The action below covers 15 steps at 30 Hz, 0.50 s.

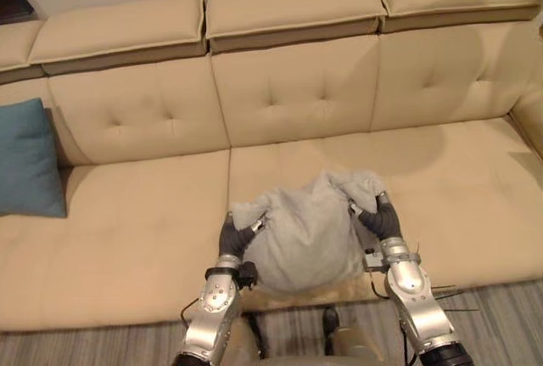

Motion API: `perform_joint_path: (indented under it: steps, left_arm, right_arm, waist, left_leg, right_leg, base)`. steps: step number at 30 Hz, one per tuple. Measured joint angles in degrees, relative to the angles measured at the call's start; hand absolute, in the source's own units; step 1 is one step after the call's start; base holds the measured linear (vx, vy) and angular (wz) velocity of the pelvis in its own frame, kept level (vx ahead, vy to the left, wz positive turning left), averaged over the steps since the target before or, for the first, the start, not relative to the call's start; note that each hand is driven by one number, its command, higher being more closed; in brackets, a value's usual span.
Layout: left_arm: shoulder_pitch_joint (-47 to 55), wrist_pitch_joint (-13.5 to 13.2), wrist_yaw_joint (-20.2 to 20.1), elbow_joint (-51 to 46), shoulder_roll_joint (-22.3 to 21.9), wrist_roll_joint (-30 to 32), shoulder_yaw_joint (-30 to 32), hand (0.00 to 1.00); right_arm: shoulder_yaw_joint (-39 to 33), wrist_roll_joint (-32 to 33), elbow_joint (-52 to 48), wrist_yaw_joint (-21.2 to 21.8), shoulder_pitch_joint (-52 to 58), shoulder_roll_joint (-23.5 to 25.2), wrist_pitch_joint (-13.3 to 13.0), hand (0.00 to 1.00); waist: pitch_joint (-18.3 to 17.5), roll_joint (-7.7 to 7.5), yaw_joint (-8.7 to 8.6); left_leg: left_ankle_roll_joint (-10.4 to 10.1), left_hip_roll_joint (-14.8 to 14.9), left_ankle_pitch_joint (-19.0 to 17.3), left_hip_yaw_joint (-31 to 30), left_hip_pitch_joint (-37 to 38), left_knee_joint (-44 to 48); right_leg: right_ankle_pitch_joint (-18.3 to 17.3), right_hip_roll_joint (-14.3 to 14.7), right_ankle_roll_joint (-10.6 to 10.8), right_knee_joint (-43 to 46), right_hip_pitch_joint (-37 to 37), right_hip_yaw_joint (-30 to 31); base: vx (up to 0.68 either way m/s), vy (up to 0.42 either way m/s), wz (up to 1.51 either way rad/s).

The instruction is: Pick up cushions and gather them together orderly.

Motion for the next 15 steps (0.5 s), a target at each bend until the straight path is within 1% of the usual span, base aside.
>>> perform_joint_path:
  steps: [1,3,4,6,8,9,10,11,13,14,15]
  left_arm:
    - [-1.2,0.0,1.0,-0.2,0.4,0.0,0.1,1.00]
    - [-2.6,0.0,2.4,-0.7,0.7,0.0,0.4,1.00]
    - [-5.6,-0.2,4.1,-1.3,1.1,0.0,0.8,1.00]
    - [-11.1,-0.4,6.6,-1.5,2.0,0.1,0.8,1.00]
    - [-19.6,-0.4,11.4,-1.4,3.2,1.4,1.6,1.00]
    - [-21.9,-0.5,12.5,-1.1,3.2,1.8,2.3,1.00]
    - [-28.8,-0.5,15.5,1.2,3.3,3.0,4.2,1.00]
    - [-33.0,-0.5,17.7,2.9,3.6,3.7,5.4,1.00]
    - [-40.5,-0.5,20.0,5.9,4.8,4.5,7.1,1.00]
    - [-46.0,-0.5,22.0,8.1,5.4,4.7,8.3,1.00]
    - [-50.0,-0.5,23.0,9.6,5.6,4.8,9.4,1.00]
  right_arm:
    - [0.1,0.0,0.0,-0.8,-1.3,1.1,0.0,1.00]
    - [0.3,0.0,0.2,-2.0,-3.8,1.9,0.0,1.00]
    - [0.4,0.0,1.4,-3.1,-8.7,2.9,0.0,1.00]
    - [0.5,0.0,3.6,-5.6,-15.9,3.6,0.0,1.00]
    - [0.4,-0.1,5.7,-9.5,-25.9,3.6,0.0,1.00]
    - [0.3,-0.1,6.4,-10.4,-28.6,3.6,-0.1,1.00]
    - [0.1,-0.1,9.4,-12.3,-35.6,3.4,-0.7,1.00]
    - [-0.1,-0.2,11.3,-13.7,-39.7,3.4,-1.1,1.00]
    - [-1.6,-0.3,14.2,-15.0,-46.3,3.5,-1.5,1.00]
    - [-3.2,-0.3,17.0,-16.5,-51.1,3.5,-1.6,1.00]
    - [-4.4,-0.3,19.0,-17.5,-54.6,3.5,-1.8,1.00]
  waist:
    - [0.0,-0.07,0.14]
    - [0.0,-0.08,0.18]
    - [0.0,-0.07,0.50]
    - [0.0,-0.07,0.92]
    - [0.9,-0.44,0.93]
    - [1.5,-0.57,0.92]
    - [2.7,-1.00,0.91]
    - [3.5,-1.10,0.80]
    - [5.2,-1.19,0.75]
    - [5.4,-1.21,0.86]
    - [6.7,-1.17,0.81]
  left_leg:
    - [1.0,-1.6,0.7,0.4,0.9,-2.6]
    - [1.4,-2.8,2.0,0.9,1.3,-5.0]
    - [1.8,-3.8,3.5,1.6,0.6,-7.6]
    - [2.1,-4.1,5.3,2.0,-1.9,-9.5]
    - [2.5,-4.4,8.0,2.5,-4.7,-12.0]
    - [2.6,-4.4,8.6,2.6,-5.2,-12.4]
    - [2.7,-4.4,9.4,2.6,-6.8,-12.4]
    - [2.8,-4.4,9.9,2.5,-7.7,-12.4]
    - [2.8,-4.3,10.9,2.2,-9.0,-12.7]
    - [2.7,-4.4,12.0,2.0,-10.4,-14.1]
    - [2.7,-4.5,13.0,1.9,-10.5,-15.4]
  right_leg:
    - [0.1,-1.2,0.1,-0.6,0.0,0.2]
    - [0.4,-2.1,0.5,-0.9,-0.7,0.5]
    - [1.3,-2.7,0.9,-1.4,-2.7,1.4]
    - [3.3,-2.7,0.5,-2.9,-5.5,1.7]
    - [6.2,-2.6,0.4,-5.0,-8.7,2.1]
    - [6.7,-2.6,0.2,-5.2,-9.3,2.3]
    - [7.9,-2.5,0.6,-5.6,-10.8,2.6]
    - [8.5,-2.3,0.5,-5.7,-11.7,2.6]
    - [9.3,-1.9,0.7,-5.7,-13.1,2.6]
    - [10.0,-1.7,0.5,-5.7,-15.0,2.5]
    - [10.3,-1.6,0.4,-5.7,-15.4,2.1]
  base:
    - [0.02,0.172,0.12]
    - [-0.02,0.094,0.02]
    - [-0.12,0.071,-0.10]
    - [-0.16,0.063,-0.11]
    - [-0.13,0.022,-0.10]
    - [-0.18,0.042,-0.12]
    - [-0.16,0.042,-0.07]
    - [-0.16,0.040,-0.05]
    - [-0.13,0.002,0.02]
    - [-0.16,-0.025,0.10]
    - [-0.12,-0.027,0.11]
